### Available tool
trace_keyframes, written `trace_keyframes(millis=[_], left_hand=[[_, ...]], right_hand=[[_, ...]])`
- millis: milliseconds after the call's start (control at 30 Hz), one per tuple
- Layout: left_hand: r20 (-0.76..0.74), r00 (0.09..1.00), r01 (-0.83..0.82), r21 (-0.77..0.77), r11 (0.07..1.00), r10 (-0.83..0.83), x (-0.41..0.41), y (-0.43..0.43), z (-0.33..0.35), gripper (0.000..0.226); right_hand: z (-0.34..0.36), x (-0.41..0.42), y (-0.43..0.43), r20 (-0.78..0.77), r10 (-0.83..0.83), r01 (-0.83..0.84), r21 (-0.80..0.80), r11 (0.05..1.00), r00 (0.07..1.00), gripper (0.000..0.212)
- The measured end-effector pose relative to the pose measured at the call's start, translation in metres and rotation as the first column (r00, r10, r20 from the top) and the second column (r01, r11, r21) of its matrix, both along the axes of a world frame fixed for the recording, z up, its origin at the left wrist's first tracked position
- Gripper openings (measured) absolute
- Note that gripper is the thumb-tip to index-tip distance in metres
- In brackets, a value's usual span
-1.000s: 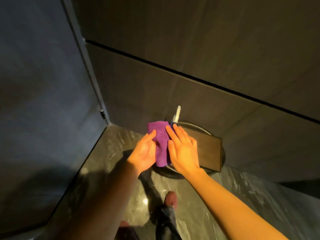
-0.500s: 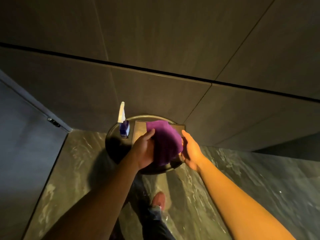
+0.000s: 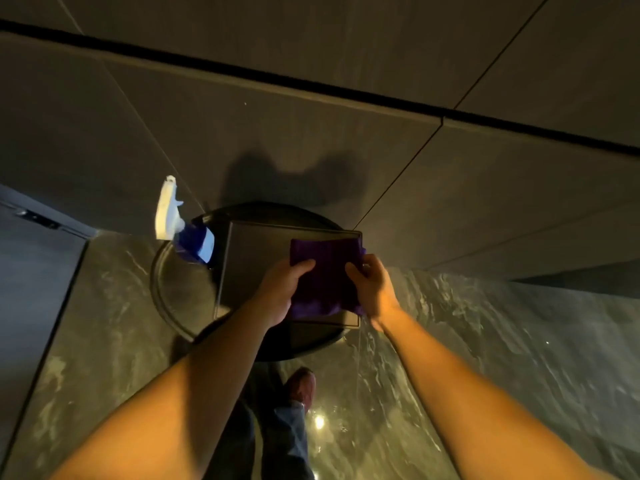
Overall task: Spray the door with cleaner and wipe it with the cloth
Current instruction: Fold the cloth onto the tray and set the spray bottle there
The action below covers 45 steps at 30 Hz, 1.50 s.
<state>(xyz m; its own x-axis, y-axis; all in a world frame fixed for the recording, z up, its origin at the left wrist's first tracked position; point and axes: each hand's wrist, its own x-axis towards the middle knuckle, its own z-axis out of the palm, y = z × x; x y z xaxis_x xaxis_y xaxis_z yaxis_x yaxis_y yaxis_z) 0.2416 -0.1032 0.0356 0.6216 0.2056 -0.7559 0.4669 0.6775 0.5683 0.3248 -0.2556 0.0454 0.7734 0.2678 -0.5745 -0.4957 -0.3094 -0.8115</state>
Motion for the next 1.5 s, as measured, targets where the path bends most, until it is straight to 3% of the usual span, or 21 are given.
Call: trace_keyframes(millis=[67, 133, 267, 400, 533, 633, 767, 900, 1100, 1300, 1500], left_hand=[[-0.057, 0.998, 0.045, 0.126, 0.991, -0.038, 0.010, 0.002, -0.033, 0.018], [-0.106, 0.989, 0.126, 0.259, 0.958, -0.101, 0.017, 0.004, -0.063, 0.014], [-0.166, 0.949, 0.316, 0.503, 0.805, -0.268, 0.033, 0.009, -0.107, 0.017], [-0.255, 0.915, 0.382, 0.797, 0.467, -0.313, 0.042, 0.008, -0.131, 0.034], [-0.279, 0.939, 0.316, 0.930, 0.186, -0.200, 0.031, -0.001, -0.141, 0.059], [-0.330, 0.889, 0.332, 0.942, -0.049, -0.317, 0.027, -0.009, -0.150, 0.064], [-0.527, 0.705, 0.429, 0.850, -0.306, -0.476, 0.032, -0.017, -0.166, 0.066], [-0.593, 0.648, 0.472, 0.805, -0.360, -0.478, 0.032, -0.013, -0.180, 0.074], [-0.603, 0.633, 0.459, 0.797, -0.393, -0.485, 0.030, -0.006, -0.183, 0.077], [-0.597, 0.621, 0.490, 0.801, -0.344, -0.507, 0.030, -0.006, -0.172, 0.074], [-0.562, 0.648, 0.478, 0.825, -0.300, -0.514, 0.010, 0.006, -0.150, 0.067]], right_hand=[[-0.036, 0.005, -0.002, 0.059, 0.070, -0.064, -0.093, 0.994, 0.996, 0.020], [-0.063, 0.008, -0.004, 0.135, 0.142, -0.115, -0.188, 0.975, 0.981, 0.017], [-0.104, 0.018, -0.004, 0.218, 0.165, -0.092, -0.310, 0.946, 0.962, 0.018], [-0.132, 0.026, -0.007, 0.362, 0.190, -0.042, -0.380, 0.924, 0.913, 0.019], [-0.142, 0.019, -0.016, 0.528, 0.394, -0.004, -0.594, 0.804, 0.752, 0.027], [-0.143, 0.019, -0.015, 0.543, 0.609, -0.022, -0.736, 0.677, 0.578, 0.037], [-0.151, 0.024, -0.005, 0.403, 0.790, -0.178, -0.831, 0.527, 0.462, 0.061], [-0.163, 0.025, -0.004, 0.287, 0.866, -0.218, -0.891, 0.398, 0.410, 0.070], [-0.167, 0.024, -0.007, 0.238, 0.895, -0.192, -0.925, 0.327, 0.377, 0.074], [-0.157, 0.023, -0.003, 0.235, 0.894, -0.191, -0.926, 0.325, 0.382, 0.071], [-0.139, 0.012, 0.003, 0.292, 0.853, -0.181, -0.899, 0.400, 0.433, 0.059]])
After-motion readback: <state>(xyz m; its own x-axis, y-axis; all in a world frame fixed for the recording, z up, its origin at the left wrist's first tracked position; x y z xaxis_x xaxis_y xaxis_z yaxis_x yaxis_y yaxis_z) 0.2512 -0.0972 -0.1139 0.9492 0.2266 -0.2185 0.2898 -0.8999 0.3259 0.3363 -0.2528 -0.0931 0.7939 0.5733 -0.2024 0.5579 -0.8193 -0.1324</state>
